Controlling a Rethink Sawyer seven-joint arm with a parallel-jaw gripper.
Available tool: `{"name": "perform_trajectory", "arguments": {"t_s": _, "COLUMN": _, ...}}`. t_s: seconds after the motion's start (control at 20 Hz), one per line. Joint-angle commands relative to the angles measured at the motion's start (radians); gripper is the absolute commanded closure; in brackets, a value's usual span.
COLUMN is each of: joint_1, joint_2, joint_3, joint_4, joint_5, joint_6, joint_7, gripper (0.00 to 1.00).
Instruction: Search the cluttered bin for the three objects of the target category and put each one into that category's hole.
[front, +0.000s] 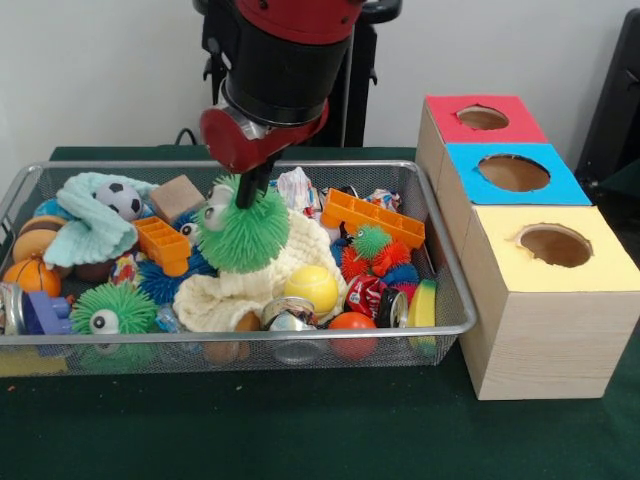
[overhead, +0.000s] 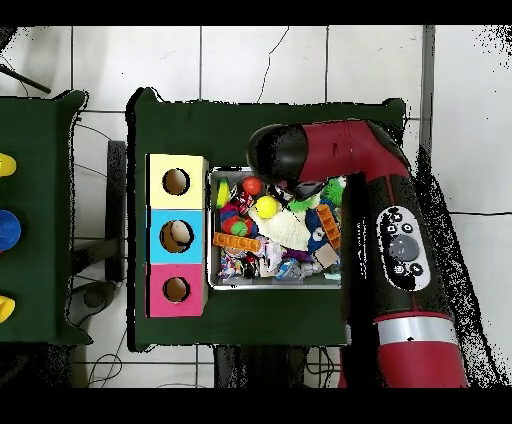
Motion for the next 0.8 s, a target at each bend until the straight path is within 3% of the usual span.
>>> {"name": "perform_trajectory", "arguments": {"t_s": 0.05, "joint_1": 0.039, "joint_2": -0.001, "joint_3": -0.067, "joint_4": 0.096, "joint_5": 0.037, "joint_6": 0.037, "joint_7": 0.256, "gripper": 1.0}}
{"name": "perform_trajectory", "arguments": {"t_s": 0.35, "joint_1": 0.062, "joint_2": 0.015, "joint_3": -0.087, "joint_4": 0.089, "joint_5": 0.083, "joint_6": 0.006, "joint_7": 0.27, "gripper": 1.0}}
{"name": "perform_trajectory", "arguments": {"t_s": 0.8, "joint_1": 0.025, "joint_2": 0.026, "joint_3": -0.101, "joint_4": 0.115, "joint_5": 0.111, "joint_6": -0.072, "joint_7": 0.21, "gripper": 1.0}}
